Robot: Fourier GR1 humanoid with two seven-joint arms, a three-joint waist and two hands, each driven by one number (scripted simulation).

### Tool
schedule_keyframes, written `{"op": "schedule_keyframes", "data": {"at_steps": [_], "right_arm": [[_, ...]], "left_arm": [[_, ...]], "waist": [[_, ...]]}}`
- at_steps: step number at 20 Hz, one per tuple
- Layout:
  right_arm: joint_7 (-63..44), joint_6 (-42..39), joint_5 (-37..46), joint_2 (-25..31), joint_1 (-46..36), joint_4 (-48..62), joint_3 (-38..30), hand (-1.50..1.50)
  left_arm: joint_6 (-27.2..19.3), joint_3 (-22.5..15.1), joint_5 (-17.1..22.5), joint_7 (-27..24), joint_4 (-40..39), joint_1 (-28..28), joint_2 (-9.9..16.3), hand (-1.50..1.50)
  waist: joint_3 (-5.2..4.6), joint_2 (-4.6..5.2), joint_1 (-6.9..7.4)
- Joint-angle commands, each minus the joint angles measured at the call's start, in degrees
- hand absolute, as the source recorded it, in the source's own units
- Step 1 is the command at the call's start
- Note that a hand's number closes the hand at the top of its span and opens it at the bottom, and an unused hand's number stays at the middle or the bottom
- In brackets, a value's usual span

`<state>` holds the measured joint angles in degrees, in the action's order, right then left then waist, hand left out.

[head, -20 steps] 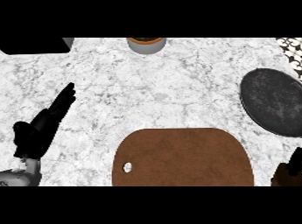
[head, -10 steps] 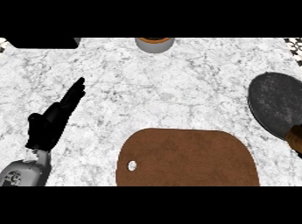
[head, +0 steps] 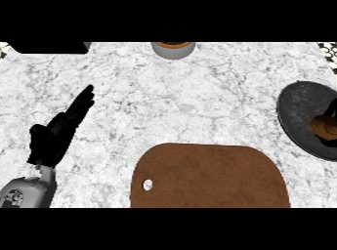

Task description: Pick the croissant from the cutting board and place it in the pan

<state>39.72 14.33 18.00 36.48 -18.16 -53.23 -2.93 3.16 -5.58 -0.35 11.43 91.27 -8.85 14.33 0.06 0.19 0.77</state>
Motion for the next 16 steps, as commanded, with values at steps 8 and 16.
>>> {"op": "schedule_keyframes", "data": {"at_steps": [8, 16], "right_arm": [[-7.14, 0.34, 9.81, 0.49, -14.72, 28.26, 1.25, -1.50], [0.68, -7.40, 6.85, -2.45, -24.77, 40.32, -2.60, -1.50]], "left_arm": [[0.89, -0.77, -2.40, -0.54, -1.55, -2.04, -1.44, 0.00], [0.02, -2.12, -3.65, -0.53, -0.48, -0.49, -3.33, 0.00]], "waist": [[0.00, 0.93, 2.17], [0.25, 1.04, 2.83]]}}
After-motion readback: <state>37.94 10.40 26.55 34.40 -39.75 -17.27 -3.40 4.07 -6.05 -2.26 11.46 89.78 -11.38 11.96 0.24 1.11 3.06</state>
